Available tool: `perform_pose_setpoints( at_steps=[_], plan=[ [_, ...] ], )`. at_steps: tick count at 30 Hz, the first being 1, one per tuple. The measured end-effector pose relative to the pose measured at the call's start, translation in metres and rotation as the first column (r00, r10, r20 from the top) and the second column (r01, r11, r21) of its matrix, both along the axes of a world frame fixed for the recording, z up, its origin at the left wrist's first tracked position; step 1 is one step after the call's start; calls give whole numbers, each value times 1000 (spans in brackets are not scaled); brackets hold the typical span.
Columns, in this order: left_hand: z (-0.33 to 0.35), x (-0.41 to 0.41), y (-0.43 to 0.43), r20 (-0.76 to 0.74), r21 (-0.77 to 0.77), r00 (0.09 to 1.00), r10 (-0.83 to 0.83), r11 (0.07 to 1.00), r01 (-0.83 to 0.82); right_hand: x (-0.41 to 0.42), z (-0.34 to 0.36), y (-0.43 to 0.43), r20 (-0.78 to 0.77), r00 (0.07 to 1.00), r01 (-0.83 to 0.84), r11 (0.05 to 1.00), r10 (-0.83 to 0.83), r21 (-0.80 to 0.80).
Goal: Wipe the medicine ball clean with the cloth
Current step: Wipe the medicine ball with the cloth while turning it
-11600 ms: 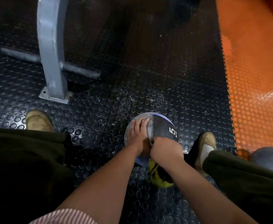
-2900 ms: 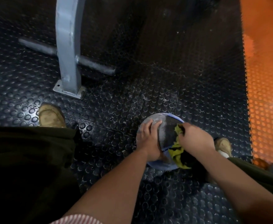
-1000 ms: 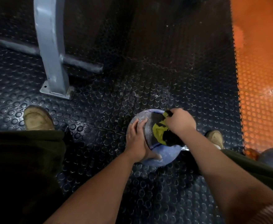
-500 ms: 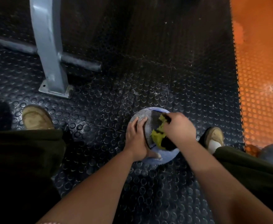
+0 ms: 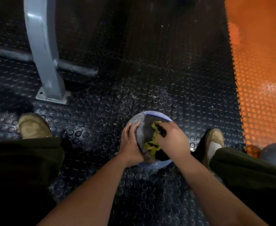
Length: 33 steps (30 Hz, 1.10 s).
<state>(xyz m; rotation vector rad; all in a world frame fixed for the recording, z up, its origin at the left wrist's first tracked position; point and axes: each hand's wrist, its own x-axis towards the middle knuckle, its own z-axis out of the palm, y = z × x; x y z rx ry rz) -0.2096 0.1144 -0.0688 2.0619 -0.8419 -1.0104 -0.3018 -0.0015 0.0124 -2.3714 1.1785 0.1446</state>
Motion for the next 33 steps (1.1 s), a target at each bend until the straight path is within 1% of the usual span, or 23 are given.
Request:
perform_pose_setpoints(
  at_steps=[3,5,7,9,10,12,14,16,18,22,27,30,33],
  plan=[
    [6,0,-1,-55,37,998,-33,999,35,-7,-3,-17,41,985,164,986,-165,27],
    [6,0,-3,-53,49,998,-41,998,44,-8,-3,-29,-4,966,257,966,-257,40],
    [7,-1,-5,-54,54,997,-47,997,50,-8,0,-37,-65,948,314,948,-310,54],
    [9,-2,-8,-52,39,998,-43,998,45,-2,2,-34,-78,949,309,950,-305,45],
    [8,-3,-10,-40,27,999,-35,999,36,2,3,-27,-70,959,277,960,-275,30],
    [5,-4,-11,-2,-7,1000,1,1000,-1,13,5,-7,-59,986,158,987,-158,2],
    [0,-4,-8,19,-20,999,45,999,-44,21,7,10,-83,996,16,1000,-16,-4],
    [-3,-3,-3,44,-30,998,38,999,-37,21,11,12,-103,994,-36,999,38,17],
    [0,-1,0,21,-21,1000,4,1000,-4,13,12,5,-104,995,13,999,-8,48],
    [11,3,-1,-60,35,996,-66,997,68,-3,9,-11,-81,979,192,978,-186,78],
    [12,-1,-1,0,90,991,-132,987,131,-28,1,-40,-149,918,390,905,-368,170],
    [10,-2,-1,16,92,993,-118,989,116,-29,1,-42,-143,912,406,893,-384,194],
    [8,-5,-1,10,85,997,-82,993,81,-16,5,-33,-111,945,322,937,-309,137]
  ],
)
